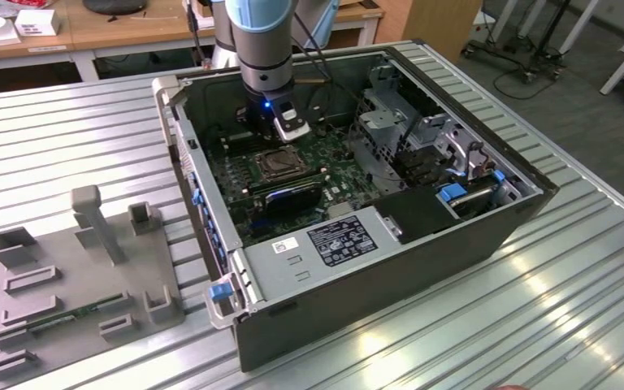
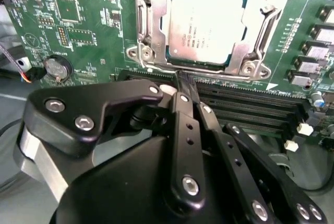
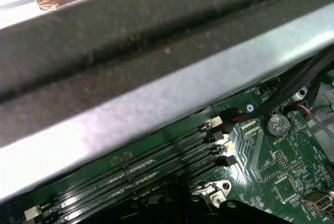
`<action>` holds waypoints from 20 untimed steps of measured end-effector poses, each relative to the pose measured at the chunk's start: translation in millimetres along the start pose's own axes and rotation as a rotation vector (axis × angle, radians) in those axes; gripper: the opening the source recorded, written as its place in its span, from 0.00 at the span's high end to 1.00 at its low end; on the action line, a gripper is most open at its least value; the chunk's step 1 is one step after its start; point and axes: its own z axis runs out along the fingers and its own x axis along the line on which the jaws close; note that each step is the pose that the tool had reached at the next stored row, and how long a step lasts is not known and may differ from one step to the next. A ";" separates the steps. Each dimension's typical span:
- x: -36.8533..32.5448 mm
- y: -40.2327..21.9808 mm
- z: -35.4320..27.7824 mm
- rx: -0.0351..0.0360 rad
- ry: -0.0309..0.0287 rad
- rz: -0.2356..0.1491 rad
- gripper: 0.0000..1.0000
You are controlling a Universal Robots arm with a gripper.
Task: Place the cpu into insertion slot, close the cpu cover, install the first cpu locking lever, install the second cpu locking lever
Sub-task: 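Install the first cpu locking lever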
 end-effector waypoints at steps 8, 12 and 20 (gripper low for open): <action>0.0 0.1 -0.4 -0.0130 0.0062 0.003 0.89; -0.3 1.0 -3.2 -0.0189 0.0086 0.004 0.89; -1.5 4.5 -17.5 -0.0227 0.0108 0.005 0.89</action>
